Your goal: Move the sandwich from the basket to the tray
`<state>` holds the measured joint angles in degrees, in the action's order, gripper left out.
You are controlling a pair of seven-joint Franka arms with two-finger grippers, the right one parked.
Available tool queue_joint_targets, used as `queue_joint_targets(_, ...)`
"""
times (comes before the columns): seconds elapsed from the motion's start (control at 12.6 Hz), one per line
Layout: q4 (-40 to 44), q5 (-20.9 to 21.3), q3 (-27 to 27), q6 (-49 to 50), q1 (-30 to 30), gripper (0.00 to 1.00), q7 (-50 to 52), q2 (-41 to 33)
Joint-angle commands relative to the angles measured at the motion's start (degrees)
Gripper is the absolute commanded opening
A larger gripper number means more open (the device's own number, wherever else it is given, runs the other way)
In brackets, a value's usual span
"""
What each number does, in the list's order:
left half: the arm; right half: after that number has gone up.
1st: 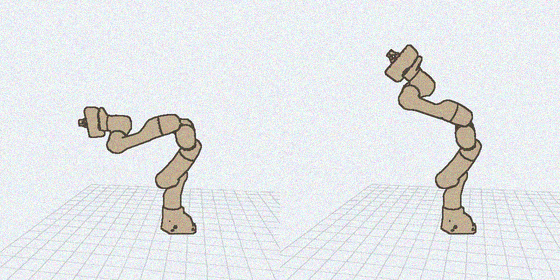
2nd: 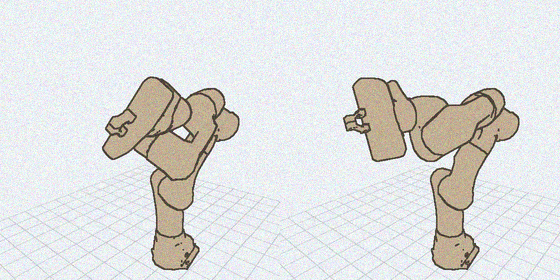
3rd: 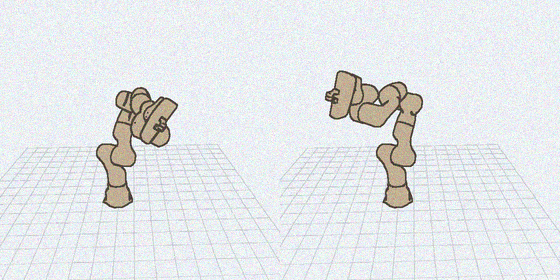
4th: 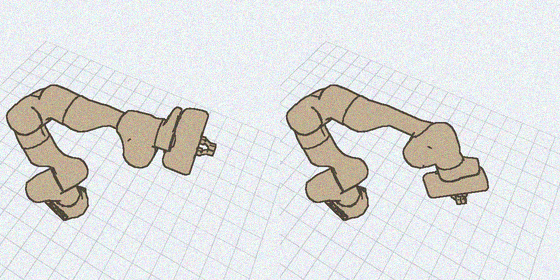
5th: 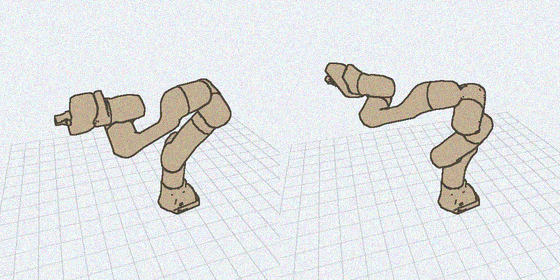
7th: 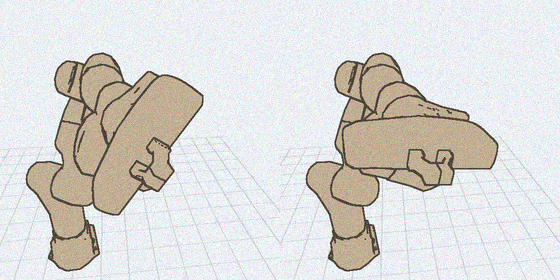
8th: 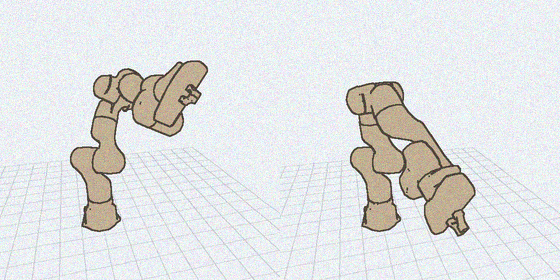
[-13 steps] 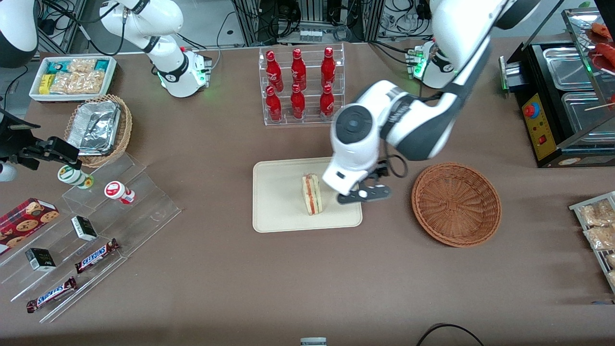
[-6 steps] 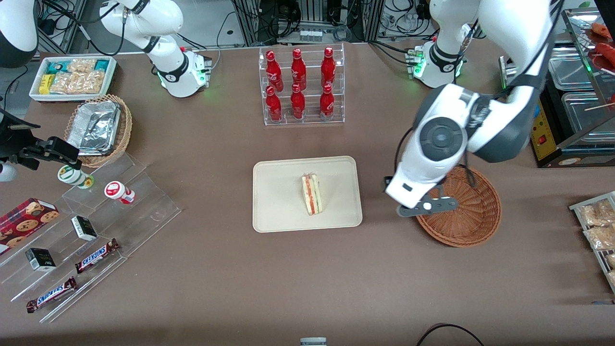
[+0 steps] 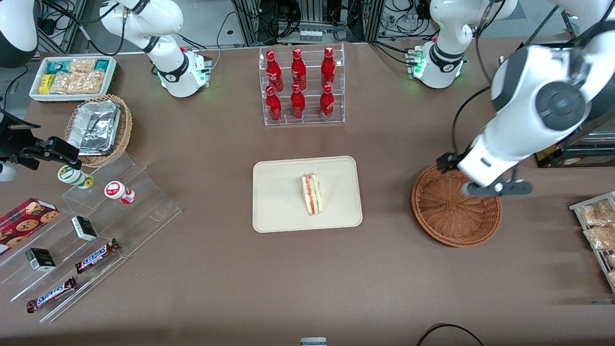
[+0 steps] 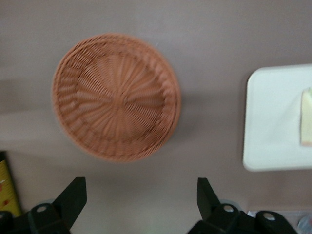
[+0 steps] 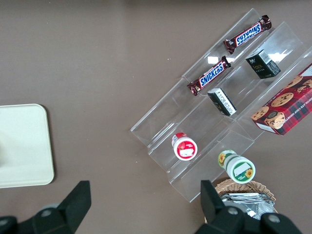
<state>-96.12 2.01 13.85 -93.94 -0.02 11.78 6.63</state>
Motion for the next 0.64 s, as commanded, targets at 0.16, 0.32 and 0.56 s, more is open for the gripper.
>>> queue_joint_targets(0.16,-2.1,-2.1,-10.1,10.2,3.5,1.0,-10.4,-8.1)
queue_joint_targets(0.32,1.6,-2.1,-11.7,15.8,3.4,1.0,-11.6,-8.5)
queue_joint_targets(0.56,3.0,-2.8,-12.9,17.9,3.1,1.0,-13.4,-9.5)
